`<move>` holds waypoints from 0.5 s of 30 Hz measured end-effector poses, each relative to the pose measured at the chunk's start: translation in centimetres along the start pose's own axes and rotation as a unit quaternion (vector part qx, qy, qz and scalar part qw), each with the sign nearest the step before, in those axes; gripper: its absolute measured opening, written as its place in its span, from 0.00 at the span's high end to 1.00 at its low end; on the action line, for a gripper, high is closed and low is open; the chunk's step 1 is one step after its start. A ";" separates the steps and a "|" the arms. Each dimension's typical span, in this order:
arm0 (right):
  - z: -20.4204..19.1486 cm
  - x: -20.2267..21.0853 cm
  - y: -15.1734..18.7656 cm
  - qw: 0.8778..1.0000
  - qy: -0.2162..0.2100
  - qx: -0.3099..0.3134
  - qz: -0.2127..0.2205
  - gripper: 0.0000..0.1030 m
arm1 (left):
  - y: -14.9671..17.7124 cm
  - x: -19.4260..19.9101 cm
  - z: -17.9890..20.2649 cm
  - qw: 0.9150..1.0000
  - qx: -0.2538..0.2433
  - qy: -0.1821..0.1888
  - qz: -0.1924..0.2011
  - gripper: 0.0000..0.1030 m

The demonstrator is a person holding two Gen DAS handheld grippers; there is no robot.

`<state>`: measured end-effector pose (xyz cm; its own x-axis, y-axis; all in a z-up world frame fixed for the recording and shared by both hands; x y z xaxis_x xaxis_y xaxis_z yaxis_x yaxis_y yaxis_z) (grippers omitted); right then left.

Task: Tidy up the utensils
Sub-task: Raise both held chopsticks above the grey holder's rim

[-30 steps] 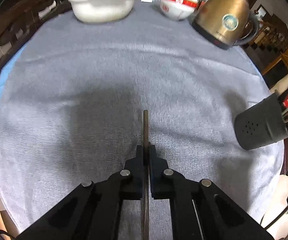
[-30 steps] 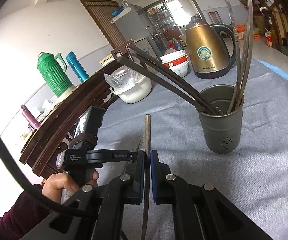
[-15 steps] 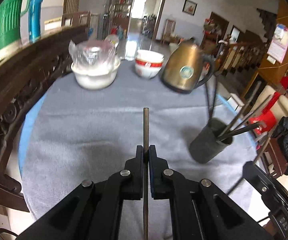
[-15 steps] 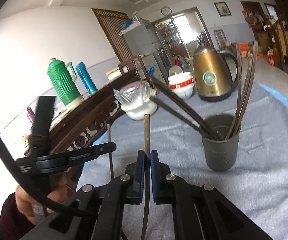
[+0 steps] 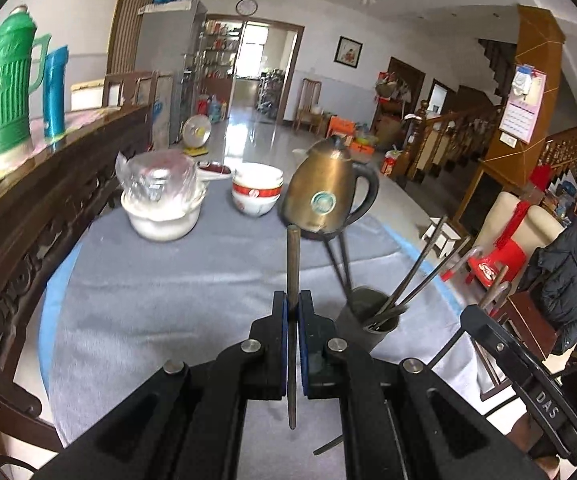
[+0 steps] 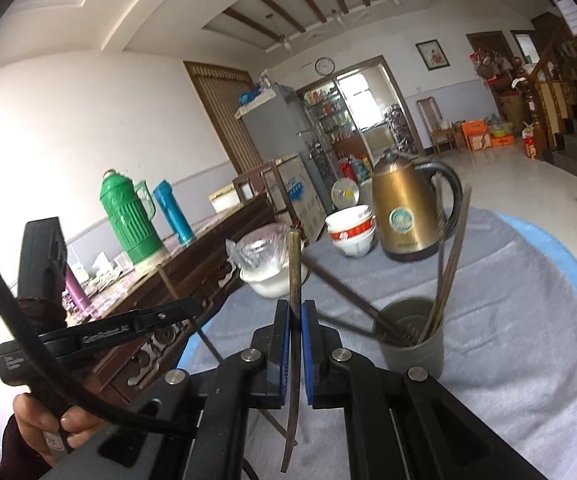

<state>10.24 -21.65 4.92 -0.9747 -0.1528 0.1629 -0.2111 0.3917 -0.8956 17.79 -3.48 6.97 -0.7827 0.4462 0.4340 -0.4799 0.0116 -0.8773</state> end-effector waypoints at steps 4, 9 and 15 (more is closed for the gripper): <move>0.7 0.8 -1.8 1.000 0.012 0.003 0.016 0.94 | -1.0 0.2 1.1 1.000 -0.007 0.005 0.005 0.95; 1.8 1.5 -3.7 0.999 0.032 0.008 0.031 0.94 | -2.3 0.1 2.4 1.000 -0.012 0.015 0.008 0.95; 2.3 1.7 -5.8 0.997 0.052 0.029 0.046 0.94 | -3.8 0.6 4.6 0.999 -0.022 0.031 0.017 0.95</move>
<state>9.97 -26.26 9.49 -0.9927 -0.0221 0.1186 -0.1189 0.3465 -0.9305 17.33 -7.44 11.48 -0.7718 0.5016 0.3908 -0.4343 0.0330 -0.9002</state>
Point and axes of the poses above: each gripper's, at about its wrist camera, not at the fingertips, and x roughly against the way its jaws point, z to its right, y to its underside, the point moved 4 cm from there along -x, roughly the way its jaws point, and after that the axes turned 10 degrees about z, right-handed, at the moved point
